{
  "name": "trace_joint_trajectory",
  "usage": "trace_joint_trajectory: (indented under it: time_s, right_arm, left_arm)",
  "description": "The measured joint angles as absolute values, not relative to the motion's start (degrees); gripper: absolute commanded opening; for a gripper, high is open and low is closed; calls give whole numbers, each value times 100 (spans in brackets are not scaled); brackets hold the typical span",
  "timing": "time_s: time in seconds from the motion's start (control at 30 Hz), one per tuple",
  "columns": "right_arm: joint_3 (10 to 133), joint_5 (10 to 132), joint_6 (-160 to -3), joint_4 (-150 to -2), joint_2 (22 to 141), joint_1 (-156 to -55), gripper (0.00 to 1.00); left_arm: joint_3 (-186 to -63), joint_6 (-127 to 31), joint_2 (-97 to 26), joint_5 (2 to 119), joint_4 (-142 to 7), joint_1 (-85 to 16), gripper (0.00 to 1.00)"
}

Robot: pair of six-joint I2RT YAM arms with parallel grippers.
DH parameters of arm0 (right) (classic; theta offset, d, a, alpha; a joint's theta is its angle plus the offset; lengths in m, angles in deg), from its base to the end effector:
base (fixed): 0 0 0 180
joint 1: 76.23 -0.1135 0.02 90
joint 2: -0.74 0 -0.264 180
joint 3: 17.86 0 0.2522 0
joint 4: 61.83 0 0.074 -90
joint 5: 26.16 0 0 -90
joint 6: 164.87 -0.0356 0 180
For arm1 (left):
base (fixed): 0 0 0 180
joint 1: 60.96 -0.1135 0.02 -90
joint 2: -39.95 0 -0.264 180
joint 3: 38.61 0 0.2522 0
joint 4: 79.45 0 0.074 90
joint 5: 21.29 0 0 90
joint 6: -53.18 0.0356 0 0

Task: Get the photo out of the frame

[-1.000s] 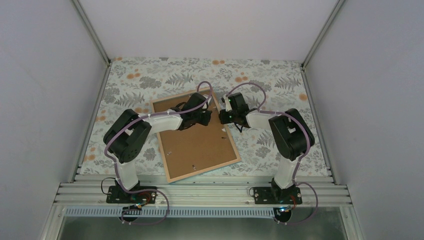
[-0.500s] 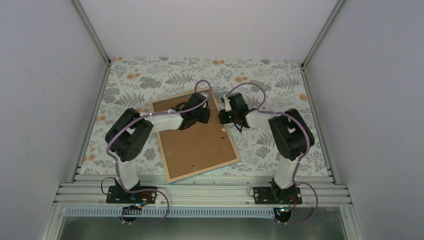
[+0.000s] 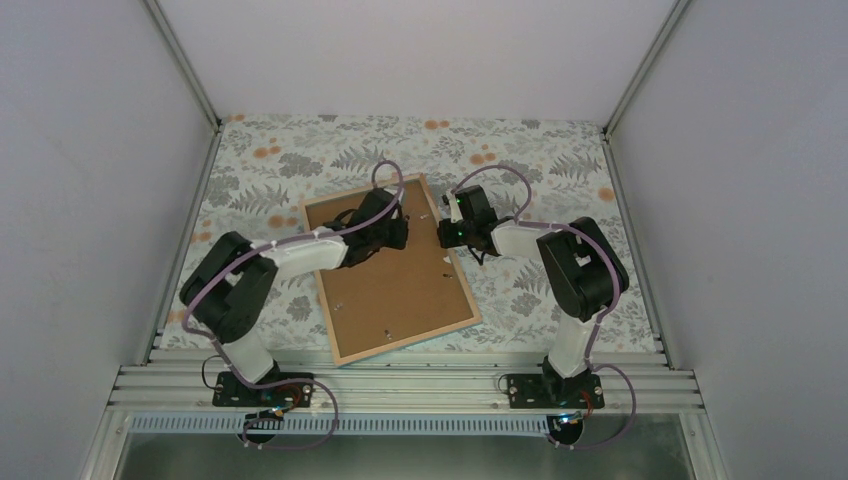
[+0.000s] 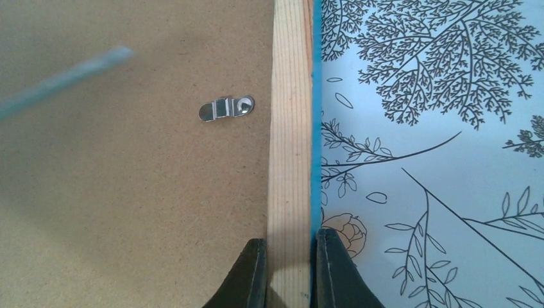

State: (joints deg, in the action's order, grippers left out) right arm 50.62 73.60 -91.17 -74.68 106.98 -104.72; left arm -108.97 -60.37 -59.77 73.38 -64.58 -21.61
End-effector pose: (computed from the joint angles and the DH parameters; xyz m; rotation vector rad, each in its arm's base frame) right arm 0.3157 0.1782 0.1282 -0.3435 2.4929 0.5416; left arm 0.2824 -0.2278 0.1737 0.2869 2.3662 -0.4420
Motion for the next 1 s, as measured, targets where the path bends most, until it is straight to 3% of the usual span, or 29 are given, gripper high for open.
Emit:
trace_joint_trajectory:
  time_s: [0.63,1.0]
  right_arm:
    - [4592,7316,-9556,-7427,10302,-10116,4]
    - [3762,7255,-10168,-7407,9561,-9583,4]
  left_arm:
    - [-9205,-6384,-3380,7609,-6358,-2476,2]
    - [-8654,-6542,-2611,7622,-6338,-2484,2]
